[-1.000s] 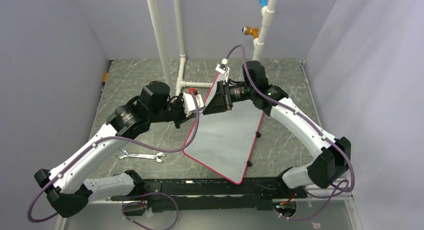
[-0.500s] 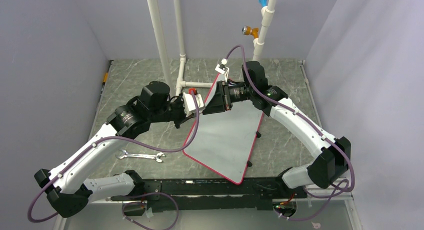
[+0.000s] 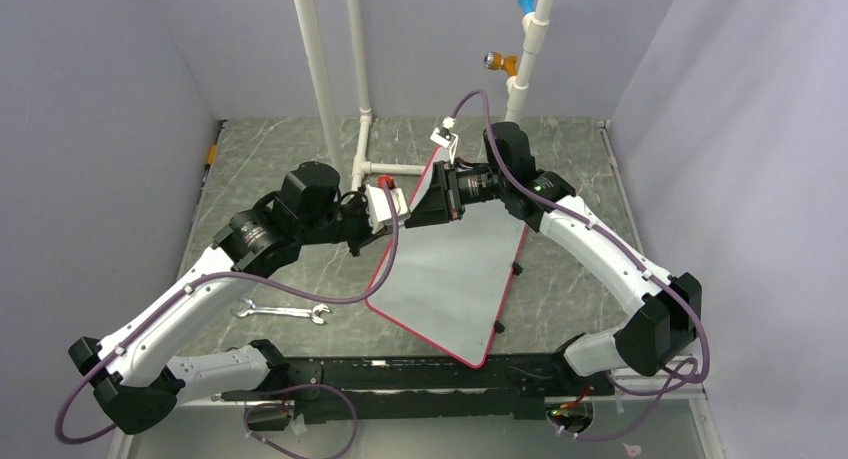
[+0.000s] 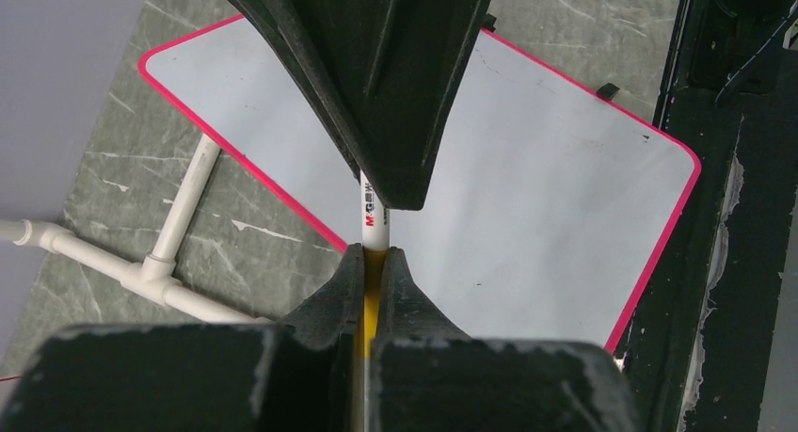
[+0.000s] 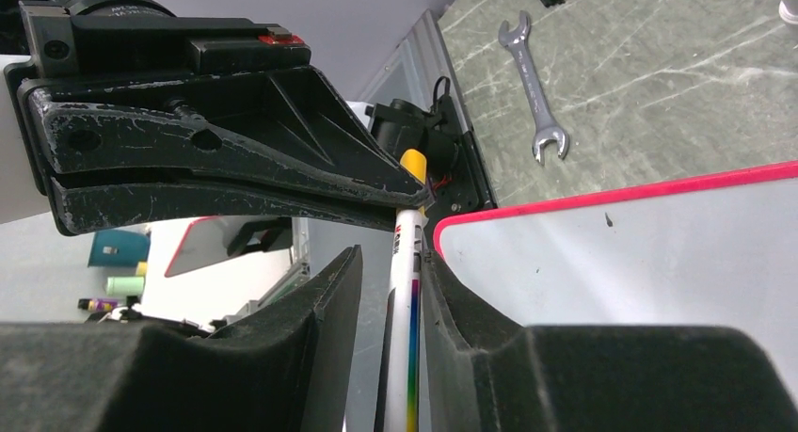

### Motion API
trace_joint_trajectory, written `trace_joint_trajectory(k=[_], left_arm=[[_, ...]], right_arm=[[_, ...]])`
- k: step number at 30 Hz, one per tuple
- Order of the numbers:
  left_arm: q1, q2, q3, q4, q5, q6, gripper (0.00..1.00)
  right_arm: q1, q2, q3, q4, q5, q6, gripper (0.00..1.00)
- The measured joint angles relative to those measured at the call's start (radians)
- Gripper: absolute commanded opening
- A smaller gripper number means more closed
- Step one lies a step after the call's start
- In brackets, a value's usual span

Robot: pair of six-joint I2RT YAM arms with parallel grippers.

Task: Write a sentence on the whiteboard
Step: Pass from the left arm to the right

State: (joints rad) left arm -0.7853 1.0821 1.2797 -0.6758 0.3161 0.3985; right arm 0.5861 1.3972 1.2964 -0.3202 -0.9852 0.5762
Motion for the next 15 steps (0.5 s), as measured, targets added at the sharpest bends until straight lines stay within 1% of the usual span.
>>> trace_joint_trajectory(k=[15], left_arm=[[0.0, 0.0, 0.0, -0.003, -0.001, -0.001, 0.0]], right_arm=[[0.003, 0.0, 0.0, 0.0, 0.018, -0.001, 0.36]])
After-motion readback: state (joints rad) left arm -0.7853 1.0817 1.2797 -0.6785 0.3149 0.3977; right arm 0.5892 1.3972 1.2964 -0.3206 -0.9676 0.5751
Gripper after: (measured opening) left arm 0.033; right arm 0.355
